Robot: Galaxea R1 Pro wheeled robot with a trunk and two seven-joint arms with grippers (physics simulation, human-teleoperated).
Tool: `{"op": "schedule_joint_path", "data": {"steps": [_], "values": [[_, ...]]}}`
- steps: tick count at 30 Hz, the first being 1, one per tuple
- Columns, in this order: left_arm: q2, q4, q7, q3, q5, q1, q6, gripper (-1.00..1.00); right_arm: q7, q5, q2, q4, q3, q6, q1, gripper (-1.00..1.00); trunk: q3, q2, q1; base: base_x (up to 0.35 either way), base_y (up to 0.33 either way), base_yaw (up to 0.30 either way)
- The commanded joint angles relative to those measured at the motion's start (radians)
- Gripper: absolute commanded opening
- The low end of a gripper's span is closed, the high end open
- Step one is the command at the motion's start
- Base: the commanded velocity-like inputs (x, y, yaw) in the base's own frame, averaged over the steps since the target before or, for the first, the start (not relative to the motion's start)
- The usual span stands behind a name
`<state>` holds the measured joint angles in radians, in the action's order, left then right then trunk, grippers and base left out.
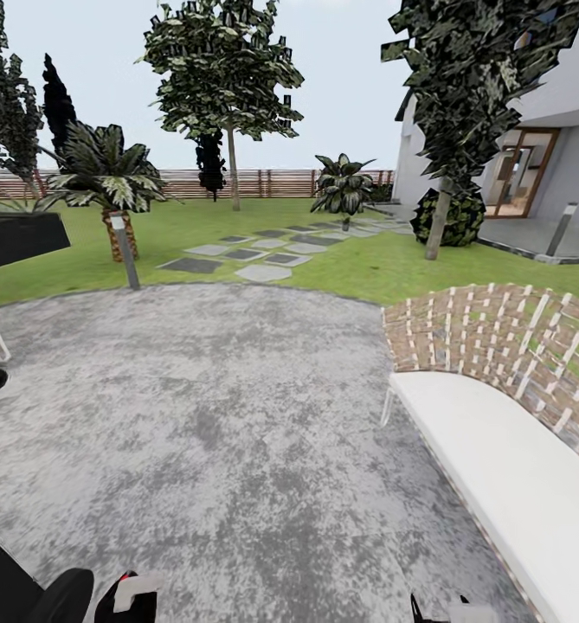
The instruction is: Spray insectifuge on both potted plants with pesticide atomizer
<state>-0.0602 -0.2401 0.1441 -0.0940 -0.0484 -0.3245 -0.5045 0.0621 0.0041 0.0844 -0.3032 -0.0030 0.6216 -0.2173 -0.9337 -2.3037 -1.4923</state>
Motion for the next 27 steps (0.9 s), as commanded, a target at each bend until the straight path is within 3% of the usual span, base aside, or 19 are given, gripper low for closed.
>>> {"op": "schedule_joint_path", "data": {"steps": [1,27], "values": [[0.0,0.001,0.002,-0.004,-0.005,-0.001,-0.003,-1.0,0.002,0.001,0.0,0.001,0.0,0.003,-0.001,1.0,-0.001,0.0,0.0,0.338,0.0,0.0],[0.0,0.001,0.002,-0.004,-0.005,-0.001,-0.003,-1.0,0.0,0.002,0.0,0.0,0.0,0.004,-0.001,1.0,-0.001,0.0,0.0,0.338,0.0,0.037]]}}
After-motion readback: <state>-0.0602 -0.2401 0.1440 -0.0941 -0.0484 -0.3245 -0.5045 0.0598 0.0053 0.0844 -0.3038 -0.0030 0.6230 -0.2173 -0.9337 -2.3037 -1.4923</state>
